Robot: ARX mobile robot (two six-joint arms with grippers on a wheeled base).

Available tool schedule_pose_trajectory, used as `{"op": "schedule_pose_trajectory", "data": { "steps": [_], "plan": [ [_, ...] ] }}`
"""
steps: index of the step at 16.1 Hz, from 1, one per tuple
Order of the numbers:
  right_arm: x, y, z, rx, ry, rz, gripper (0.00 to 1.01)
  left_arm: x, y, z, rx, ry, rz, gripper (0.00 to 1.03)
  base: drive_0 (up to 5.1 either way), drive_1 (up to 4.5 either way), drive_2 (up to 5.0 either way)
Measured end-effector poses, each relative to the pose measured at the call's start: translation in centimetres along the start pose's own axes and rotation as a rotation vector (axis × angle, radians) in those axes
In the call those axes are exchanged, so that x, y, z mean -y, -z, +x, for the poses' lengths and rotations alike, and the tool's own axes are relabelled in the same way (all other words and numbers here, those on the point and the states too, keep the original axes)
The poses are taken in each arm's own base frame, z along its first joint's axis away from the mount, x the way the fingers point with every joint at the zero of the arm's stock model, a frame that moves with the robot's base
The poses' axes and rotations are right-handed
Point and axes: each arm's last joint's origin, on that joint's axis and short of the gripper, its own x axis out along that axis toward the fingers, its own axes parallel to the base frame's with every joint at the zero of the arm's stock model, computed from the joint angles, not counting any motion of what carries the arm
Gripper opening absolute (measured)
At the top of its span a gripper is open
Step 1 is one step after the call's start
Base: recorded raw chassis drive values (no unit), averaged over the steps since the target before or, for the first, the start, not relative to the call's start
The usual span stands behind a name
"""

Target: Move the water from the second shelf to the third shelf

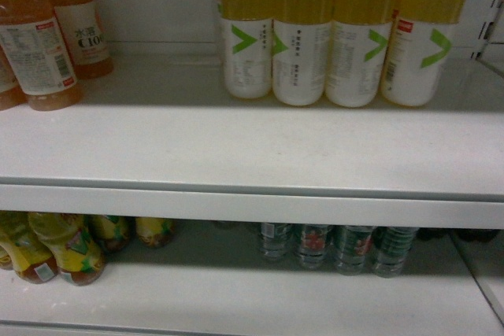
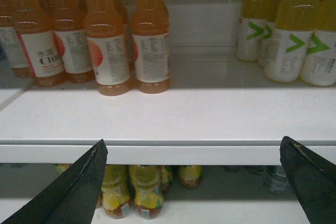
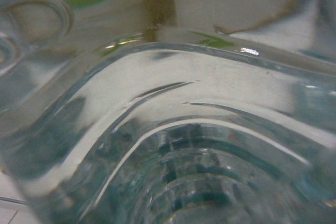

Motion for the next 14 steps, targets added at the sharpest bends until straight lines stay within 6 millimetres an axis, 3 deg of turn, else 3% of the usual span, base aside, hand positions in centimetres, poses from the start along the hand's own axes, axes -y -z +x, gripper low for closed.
{"op": "schedule_pose_trajectory", "data": {
  "steps": [14],
  "plan": [
    [0.0, -0.02, -0.01, 0.002, 0.0, 0.0, 0.43, 0.0, -0.01, 0.0, 0.001, -0.001, 0.0, 0.98, -4.9, 3.31, 1.6]
  ]
}}
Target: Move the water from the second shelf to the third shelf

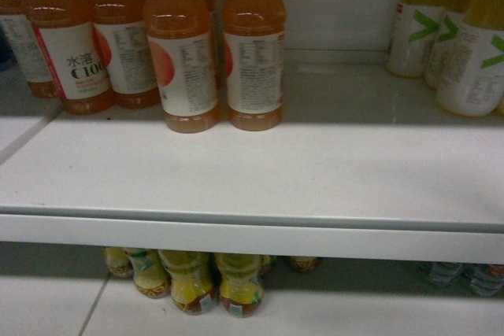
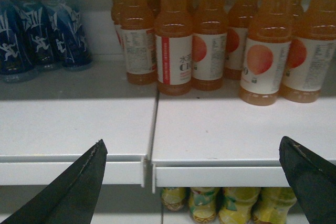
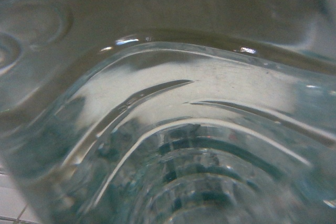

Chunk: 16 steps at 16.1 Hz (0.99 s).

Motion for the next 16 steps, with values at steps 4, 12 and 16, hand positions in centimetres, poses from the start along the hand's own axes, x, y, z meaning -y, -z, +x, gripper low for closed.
{"op": "schedule_pose_trajectory", "data": {
  "steps": [4, 12, 16],
  "plan": [
    [0.01, 0.05, 0.0, -0.005, 0.001, 0.0, 0.43, 0.0, 0.0, 0.0, 0.0, -0.001, 0.0, 0.98, -4.9, 3.3, 1.6],
    [0.0, -0.01, -0.01, 0.001, 0.0, -0.001, 0.43, 0.0, 0.01, 0.0, -0.001, 0.0, 0.0, 0.98, -4.9, 3.31, 1.6],
    [0.0, 0.04, 0.0, -0.004, 0.0, 0.0, 0.43, 0.0, 0.0, 0.0, 0.0, 0.0, 0.0, 0.98, -4.9, 3.24, 1.5]
  ]
}}
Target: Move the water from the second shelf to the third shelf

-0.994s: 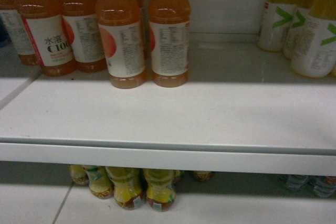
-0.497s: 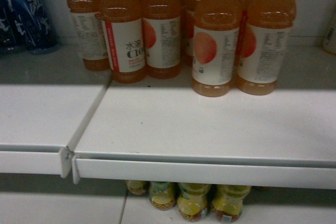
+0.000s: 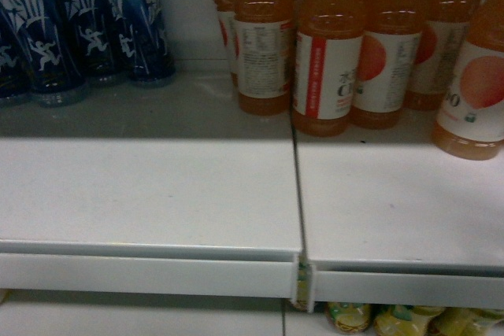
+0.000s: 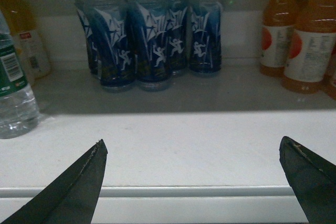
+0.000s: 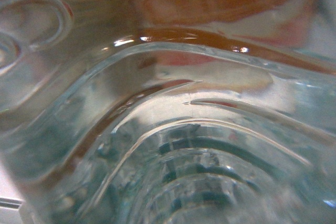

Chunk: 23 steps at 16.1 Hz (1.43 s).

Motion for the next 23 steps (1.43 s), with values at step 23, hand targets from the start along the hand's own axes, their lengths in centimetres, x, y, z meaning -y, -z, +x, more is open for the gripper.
{"op": "schedule_pose_trajectory", "data": {
  "steps": [23],
  "plan": [
    [-0.09, -0.01, 0.02, 0.001, -0.006, -0.001, 0.43, 0.0, 0.01, 0.0, -0.001, 0.0, 0.0, 0.98, -4.9, 3.24, 1.5]
  ]
}}
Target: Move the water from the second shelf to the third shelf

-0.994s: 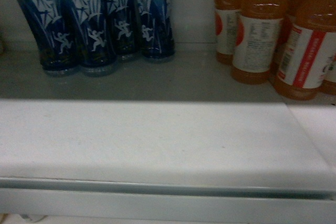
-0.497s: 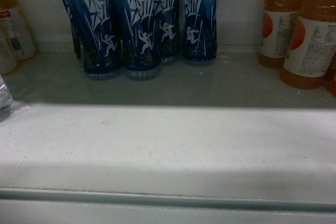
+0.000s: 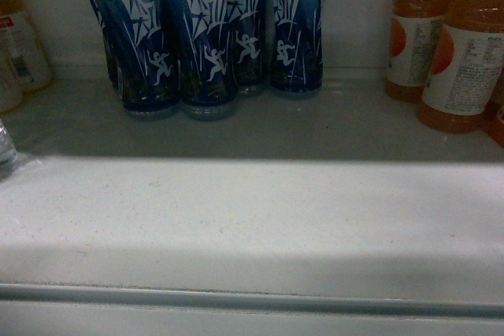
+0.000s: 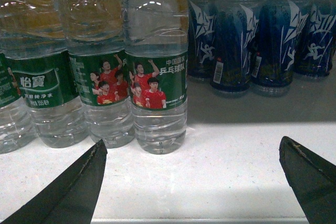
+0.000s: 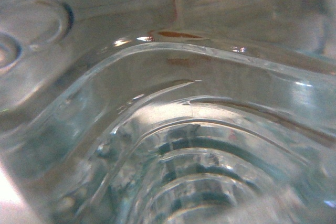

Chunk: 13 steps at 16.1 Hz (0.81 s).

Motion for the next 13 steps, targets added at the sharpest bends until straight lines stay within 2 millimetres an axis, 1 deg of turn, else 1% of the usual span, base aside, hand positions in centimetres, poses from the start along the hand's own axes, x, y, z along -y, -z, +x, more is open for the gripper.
{"op": "schedule_pose_trajectory", "data": {
  "steps": [5, 13],
  "plan": [
    [0.0, 0.0, 0.0, 0.0, 0.0, 0.0, 0.43, 0.0, 0.0, 0.0, 0.0, 0.0, 0.0, 0.98, -4.9, 3.24, 1.5],
    [0.02, 0.01, 0.0, -0.001, 0.004, 0.0, 0.43, 0.0, -0.01, 0.0, 0.001, 0.001, 0.0, 0.98, 0.0, 0.0, 0.0]
  ]
}}
